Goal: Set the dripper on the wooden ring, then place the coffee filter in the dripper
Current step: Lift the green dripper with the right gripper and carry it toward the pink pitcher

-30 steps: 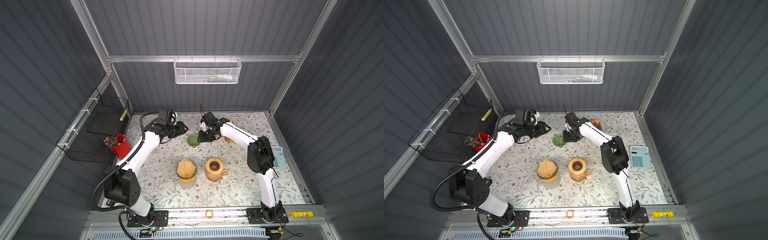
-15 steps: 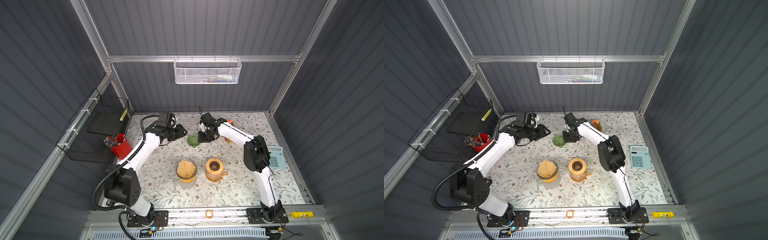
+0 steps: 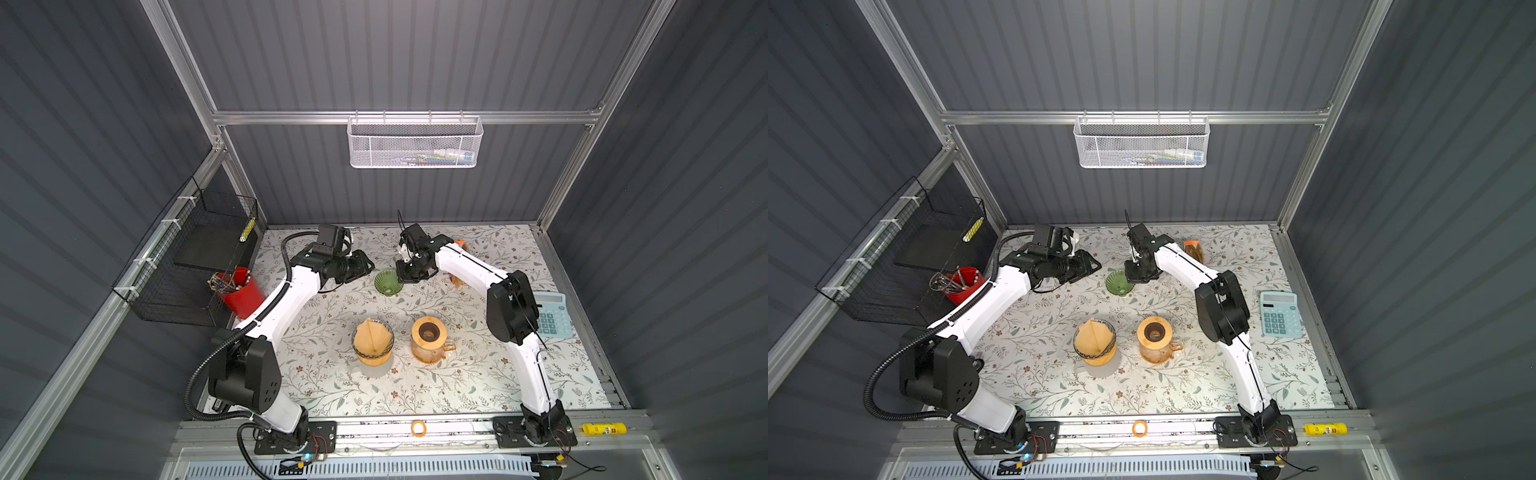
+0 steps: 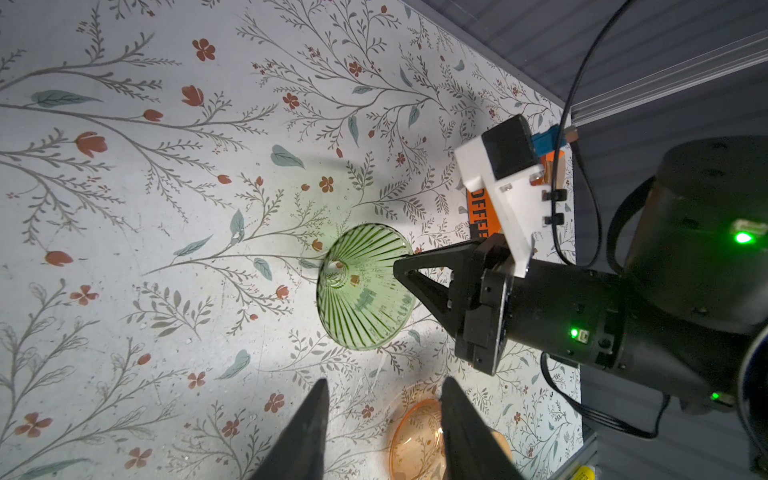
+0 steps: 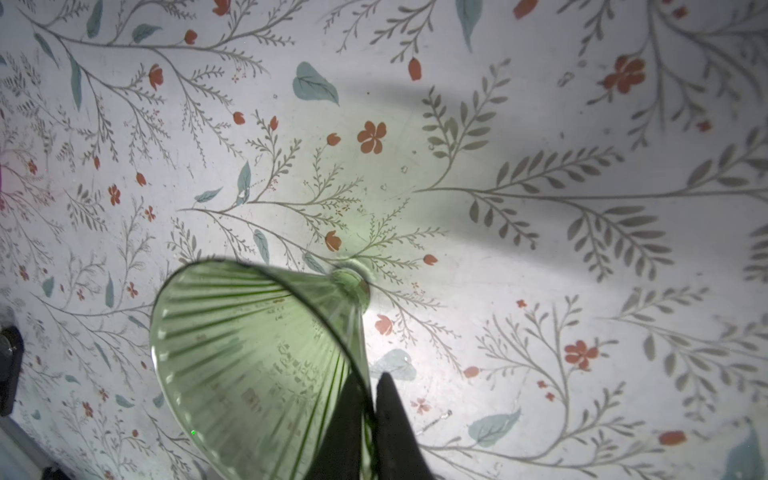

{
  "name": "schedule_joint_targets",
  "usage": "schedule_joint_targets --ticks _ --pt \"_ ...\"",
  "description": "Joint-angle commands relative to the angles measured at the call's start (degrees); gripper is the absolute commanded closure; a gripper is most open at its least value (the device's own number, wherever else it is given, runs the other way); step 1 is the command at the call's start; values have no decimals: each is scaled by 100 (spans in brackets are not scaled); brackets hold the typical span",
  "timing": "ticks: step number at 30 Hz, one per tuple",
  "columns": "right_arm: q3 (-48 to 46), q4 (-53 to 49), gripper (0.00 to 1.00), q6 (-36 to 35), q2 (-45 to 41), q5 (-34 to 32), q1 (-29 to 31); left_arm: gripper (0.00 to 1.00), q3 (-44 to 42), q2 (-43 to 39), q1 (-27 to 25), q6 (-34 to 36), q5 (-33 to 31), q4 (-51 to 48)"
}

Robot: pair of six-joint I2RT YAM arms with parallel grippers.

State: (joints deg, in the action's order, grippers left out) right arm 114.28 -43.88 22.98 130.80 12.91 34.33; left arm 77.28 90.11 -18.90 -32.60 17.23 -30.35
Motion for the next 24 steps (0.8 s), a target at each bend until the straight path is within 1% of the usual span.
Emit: schedule_joint_targets --ticks 1,5,14,24 --pt "95 -156 95 -58 31 -100 33 55 -63 -204 61 108 70 -33" --pt "78 -156 100 -49 -41 -74 26 55 -102 -246 61 98 61 -30" --pt "20 -134 100 12 -314 46 13 55 -138 -318 64 113 8 -70" --pt "-216 -159 100 41 -972 111 -22 55 -40 -301 61 138 17 -120"
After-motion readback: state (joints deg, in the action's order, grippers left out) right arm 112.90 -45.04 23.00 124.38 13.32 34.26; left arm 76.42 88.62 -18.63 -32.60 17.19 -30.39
